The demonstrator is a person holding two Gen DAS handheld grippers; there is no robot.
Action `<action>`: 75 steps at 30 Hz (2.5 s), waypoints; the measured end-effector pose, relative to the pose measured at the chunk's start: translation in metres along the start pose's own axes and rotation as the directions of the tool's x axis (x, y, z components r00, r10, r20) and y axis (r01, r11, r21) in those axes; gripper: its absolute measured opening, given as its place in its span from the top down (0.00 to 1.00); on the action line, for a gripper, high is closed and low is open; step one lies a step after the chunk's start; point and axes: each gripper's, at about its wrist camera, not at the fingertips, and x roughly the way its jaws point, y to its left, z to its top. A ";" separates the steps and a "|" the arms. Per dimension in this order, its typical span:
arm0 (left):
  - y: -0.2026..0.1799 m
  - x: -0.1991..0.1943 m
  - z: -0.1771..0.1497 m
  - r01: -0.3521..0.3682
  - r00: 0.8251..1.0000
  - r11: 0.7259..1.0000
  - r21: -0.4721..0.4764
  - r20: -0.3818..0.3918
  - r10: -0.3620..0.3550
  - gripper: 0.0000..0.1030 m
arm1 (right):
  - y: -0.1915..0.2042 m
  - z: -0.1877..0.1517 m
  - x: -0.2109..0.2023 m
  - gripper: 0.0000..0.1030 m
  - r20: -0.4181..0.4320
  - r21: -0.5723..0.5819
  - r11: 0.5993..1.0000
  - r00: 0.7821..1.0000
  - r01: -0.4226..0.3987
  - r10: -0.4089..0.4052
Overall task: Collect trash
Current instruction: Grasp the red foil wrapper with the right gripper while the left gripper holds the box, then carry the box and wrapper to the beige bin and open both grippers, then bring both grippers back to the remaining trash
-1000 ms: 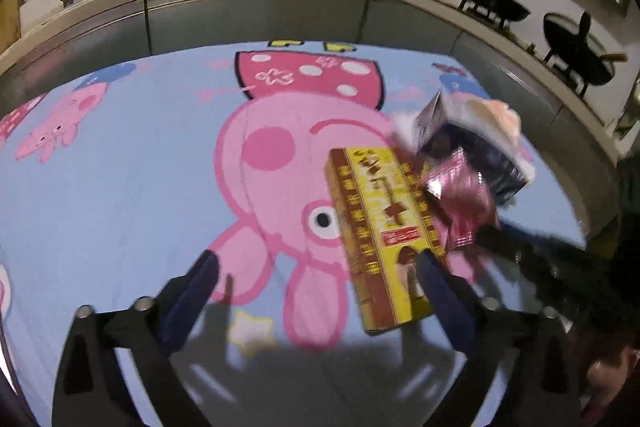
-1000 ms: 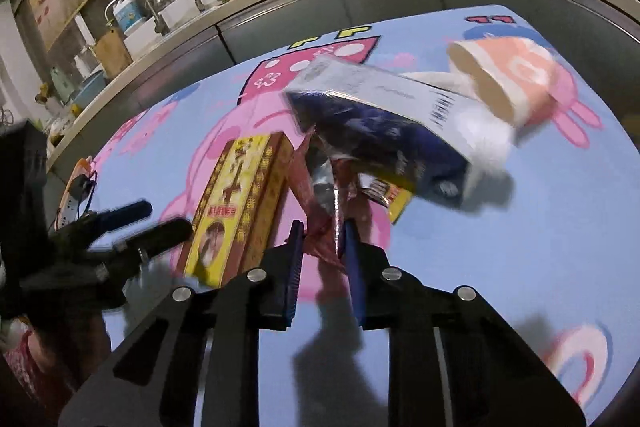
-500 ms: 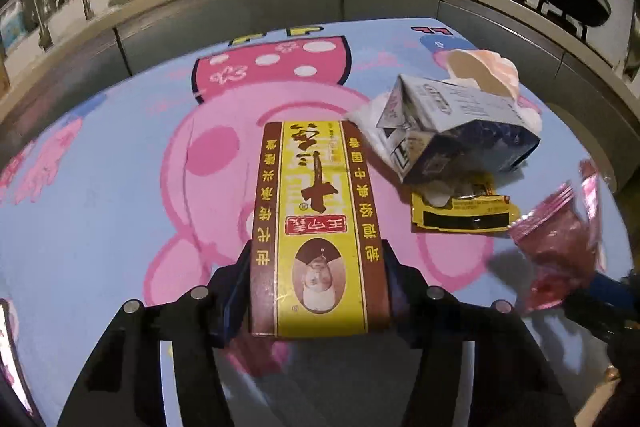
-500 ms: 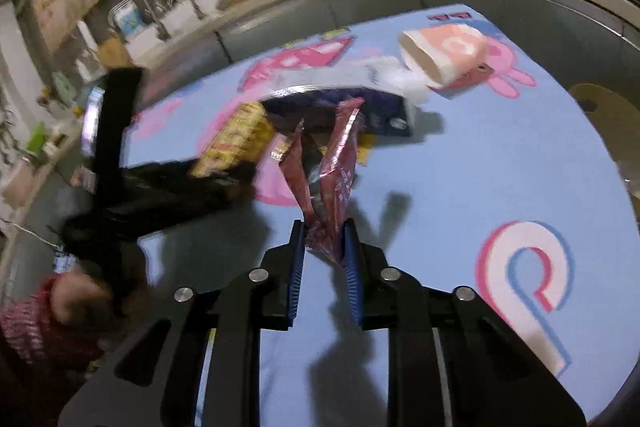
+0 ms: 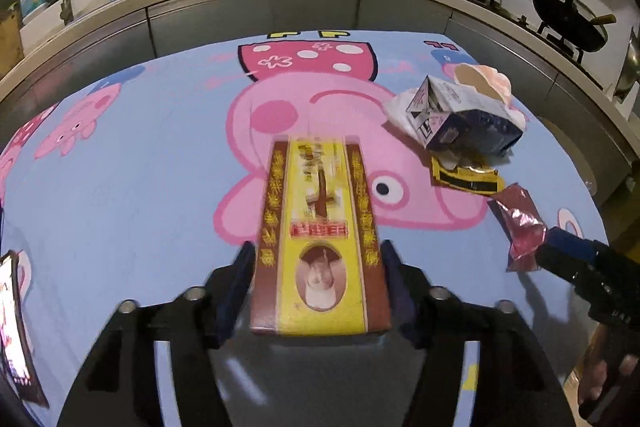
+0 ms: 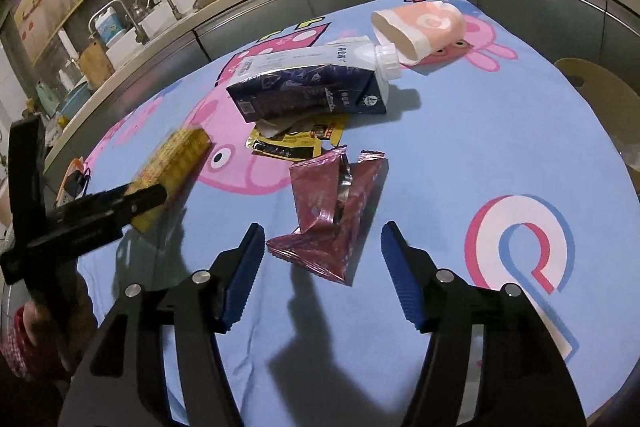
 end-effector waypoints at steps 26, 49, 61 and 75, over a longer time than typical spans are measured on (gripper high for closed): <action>-0.147 -0.024 0.061 0.392 0.915 0.872 0.293 -0.030 -0.401 0.43 | -0.092 0.020 -0.054 0.80 0.189 0.120 0.985 0.972 0.121 -0.143; -0.351 0.078 0.137 0.410 0.907 0.790 0.457 -0.108 -0.408 0.11 | -0.287 0.051 -0.081 0.34 0.232 0.470 0.859 0.910 0.204 -0.344; -0.250 0.007 0.094 0.249 0.958 0.896 0.369 0.041 -0.283 0.10 | -0.193 0.009 -0.089 0.35 0.256 0.462 0.881 0.935 0.104 -0.244; -0.153 -0.026 0.077 0.135 0.979 0.966 0.220 0.120 -0.164 0.08 | -0.128 0.019 -0.097 0.34 0.250 0.395 0.915 0.949 0.081 -0.191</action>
